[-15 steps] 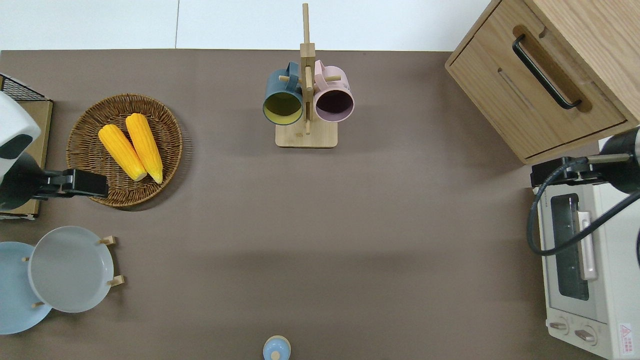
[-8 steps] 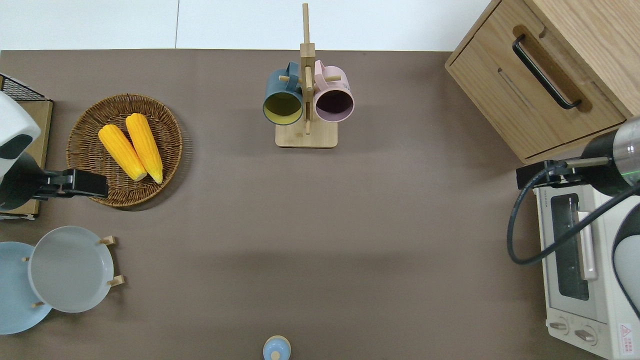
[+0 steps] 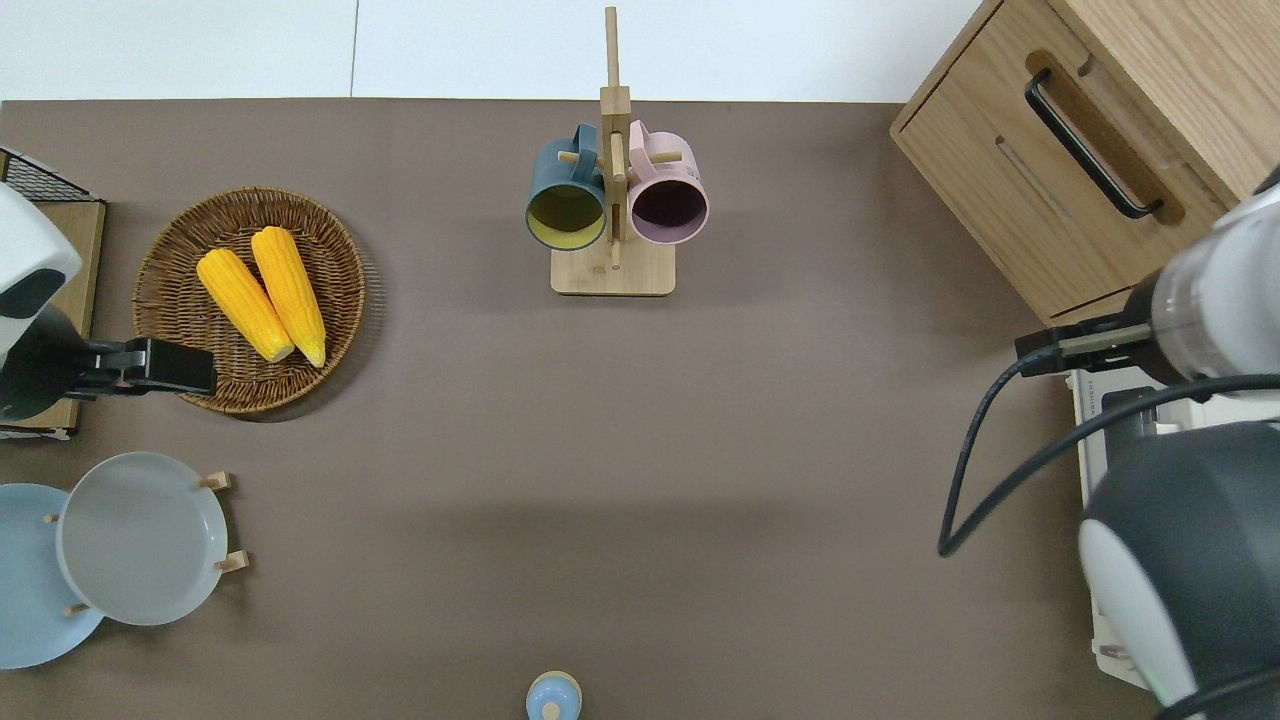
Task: Slide drawer open with right arm
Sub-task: 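Raise the right arm and reach the right gripper toward the black drawer handle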
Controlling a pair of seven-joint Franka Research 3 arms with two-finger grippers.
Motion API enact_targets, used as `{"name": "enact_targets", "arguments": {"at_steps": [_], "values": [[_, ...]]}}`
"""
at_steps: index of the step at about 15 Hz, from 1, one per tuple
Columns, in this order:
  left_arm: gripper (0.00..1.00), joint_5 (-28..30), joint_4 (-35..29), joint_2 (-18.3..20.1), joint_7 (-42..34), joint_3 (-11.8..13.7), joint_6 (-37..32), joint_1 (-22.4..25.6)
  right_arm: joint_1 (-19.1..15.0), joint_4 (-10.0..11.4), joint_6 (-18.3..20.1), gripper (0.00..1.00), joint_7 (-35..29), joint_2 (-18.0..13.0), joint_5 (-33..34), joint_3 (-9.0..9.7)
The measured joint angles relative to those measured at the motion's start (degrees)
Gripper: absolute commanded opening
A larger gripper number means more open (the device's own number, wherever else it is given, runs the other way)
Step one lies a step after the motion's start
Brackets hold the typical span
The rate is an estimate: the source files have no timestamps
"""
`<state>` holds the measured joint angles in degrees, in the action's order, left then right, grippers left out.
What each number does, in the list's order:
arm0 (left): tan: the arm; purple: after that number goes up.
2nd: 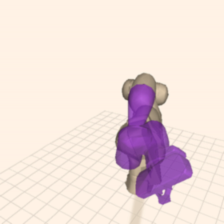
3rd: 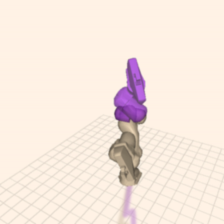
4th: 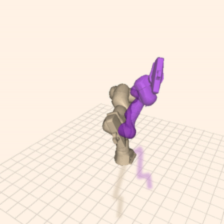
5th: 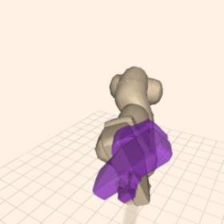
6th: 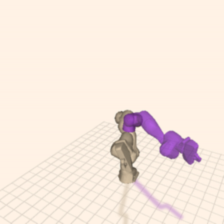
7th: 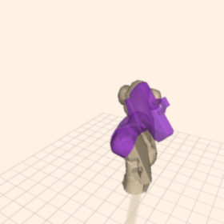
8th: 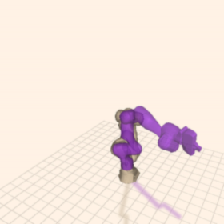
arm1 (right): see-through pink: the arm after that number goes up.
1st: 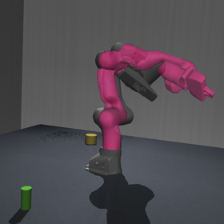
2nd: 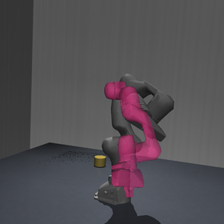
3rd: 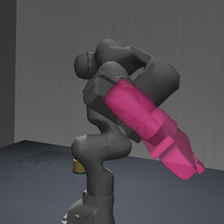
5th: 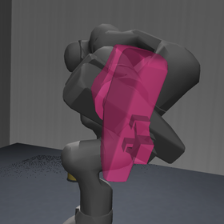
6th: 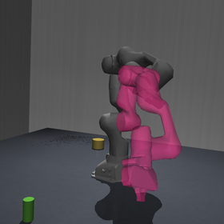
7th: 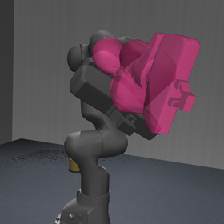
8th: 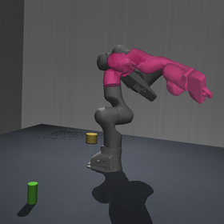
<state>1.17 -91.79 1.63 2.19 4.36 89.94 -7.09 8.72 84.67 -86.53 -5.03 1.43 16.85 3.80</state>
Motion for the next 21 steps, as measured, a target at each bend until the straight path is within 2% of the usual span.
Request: {"name": "enact_targets", "arguments": {"at_steps": [3,7,16,21], "values": [[1.0,0.0,0.0,0.0,0.0,0.0,0.0,0.0,0.3,0.76,-0.57,0.981,-0.23,1.16,6.44,2.86],[1.0,0.0,0.0,0.0,0.0,0.0,0.0,0.0,1.96,3.06,-1.63,0.977,-0.27,4.23,18.36,5.3],[1.0,0.0,0.0,0.0,0.0,0.0,0.0,0.0,6.1,4.2,-2.31,0.977,-1.36,10.11,36.1,5.56],[1.0,0.0,0.0,0.0,0.0,0.0,0.0,0.0,7.41,5.64,-3.25,0.973,-6.07,15.65,48.5,5.56]]}}
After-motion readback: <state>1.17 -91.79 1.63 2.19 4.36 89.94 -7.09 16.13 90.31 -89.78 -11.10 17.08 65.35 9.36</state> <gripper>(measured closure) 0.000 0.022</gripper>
